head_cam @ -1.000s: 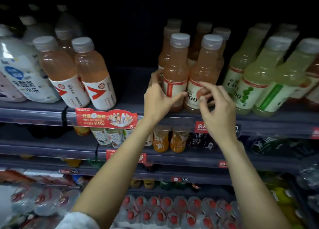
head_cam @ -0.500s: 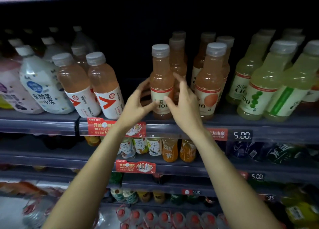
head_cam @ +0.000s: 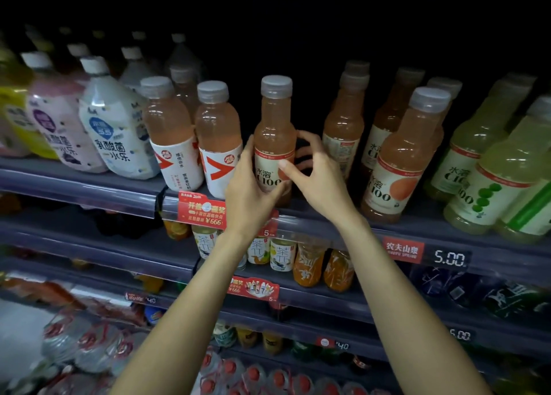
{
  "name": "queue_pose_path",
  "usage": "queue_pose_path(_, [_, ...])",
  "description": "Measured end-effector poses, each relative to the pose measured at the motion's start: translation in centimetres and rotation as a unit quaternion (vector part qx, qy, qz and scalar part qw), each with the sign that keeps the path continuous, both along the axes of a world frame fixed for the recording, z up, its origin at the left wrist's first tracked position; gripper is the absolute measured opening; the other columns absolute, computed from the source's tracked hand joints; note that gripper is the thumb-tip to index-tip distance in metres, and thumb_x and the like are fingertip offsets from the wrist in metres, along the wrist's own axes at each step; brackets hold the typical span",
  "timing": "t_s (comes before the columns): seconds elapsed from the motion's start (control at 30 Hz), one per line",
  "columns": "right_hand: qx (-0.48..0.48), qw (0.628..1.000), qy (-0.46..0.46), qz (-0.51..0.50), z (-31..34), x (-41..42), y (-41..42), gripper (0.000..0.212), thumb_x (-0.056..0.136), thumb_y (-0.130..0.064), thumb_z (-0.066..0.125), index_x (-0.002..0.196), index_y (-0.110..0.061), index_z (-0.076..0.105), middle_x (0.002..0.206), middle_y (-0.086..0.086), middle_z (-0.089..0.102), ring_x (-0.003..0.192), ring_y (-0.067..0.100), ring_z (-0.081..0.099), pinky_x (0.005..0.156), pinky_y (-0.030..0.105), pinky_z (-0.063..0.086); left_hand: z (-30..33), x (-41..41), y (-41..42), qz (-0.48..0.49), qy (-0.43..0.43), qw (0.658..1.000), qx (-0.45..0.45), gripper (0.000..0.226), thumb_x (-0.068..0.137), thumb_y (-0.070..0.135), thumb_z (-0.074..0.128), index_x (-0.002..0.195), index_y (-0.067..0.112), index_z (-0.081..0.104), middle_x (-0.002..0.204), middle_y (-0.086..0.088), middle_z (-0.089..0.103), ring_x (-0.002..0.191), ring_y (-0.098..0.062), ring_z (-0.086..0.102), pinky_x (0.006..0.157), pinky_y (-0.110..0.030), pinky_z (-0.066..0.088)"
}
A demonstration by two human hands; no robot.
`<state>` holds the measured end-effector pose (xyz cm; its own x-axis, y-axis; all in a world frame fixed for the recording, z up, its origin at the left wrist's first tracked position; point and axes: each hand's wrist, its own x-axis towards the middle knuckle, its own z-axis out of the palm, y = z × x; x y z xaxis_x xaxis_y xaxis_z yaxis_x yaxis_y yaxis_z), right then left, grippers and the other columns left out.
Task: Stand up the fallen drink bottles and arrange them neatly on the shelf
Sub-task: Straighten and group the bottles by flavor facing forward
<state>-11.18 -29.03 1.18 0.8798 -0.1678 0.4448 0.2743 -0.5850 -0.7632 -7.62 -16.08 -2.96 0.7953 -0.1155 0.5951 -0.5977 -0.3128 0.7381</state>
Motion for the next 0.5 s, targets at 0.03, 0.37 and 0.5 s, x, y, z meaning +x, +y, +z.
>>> queue_pose_path(0.03, [0.002, 1.000, 0.001, 0.002, 0.0, -0.2, -0.3, 0.049, 0.090, -0.028, 0.063, 0.134, -0.021, 0.042, 0.095, -0.016, 0.059, 0.080, -0.005, 0.059, 0.063, 0.004, 0.045, -0.1, 0.0, 0.0, 0.004, -0.002, 1.000, 0.002, 0.088, 0.076, 0.029, 0.080, 0.148, 0.019, 0.030, 0.138, 0.008, 0.050, 0.122, -0.010, 0.054, 0.093, -0.038, 0.053])
queue_pose_path(0.37, [-0.183, 0.955, -0.096, -0.211, 0.8, -0.1, -3.3, 0.061, 0.081, 0.003, 0.060, 0.137, -0.015, 0.043, 0.149, 0.022, 0.021, 0.138, 0.039, 0.024, 0.110, 0.037, 0.030, -0.5, 0.1, 0.3, 0.013, 0.006, 1.000, 0.023, 0.091, 0.072, 0.035, 0.083, 0.146, 0.020, 0.032, 0.138, 0.002, 0.051, 0.125, -0.012, 0.051, 0.098, -0.040, 0.050])
queue_pose_path(0.5, [-0.193, 0.963, -0.036, -0.184, 1.8, -0.1, -4.0, 0.065, 0.080, 0.002, 0.057, 0.137, -0.025, 0.041, 0.146, 0.017, 0.022, 0.131, 0.039, 0.030, 0.102, 0.045, 0.041, -0.6, 0.1, 0.3, 0.019, 0.003, 0.999, 0.032, 0.091, 0.073, 0.036, 0.082, 0.146, 0.019, 0.031, 0.139, 0.001, 0.050, 0.126, -0.014, 0.051, 0.098, -0.042, 0.050])
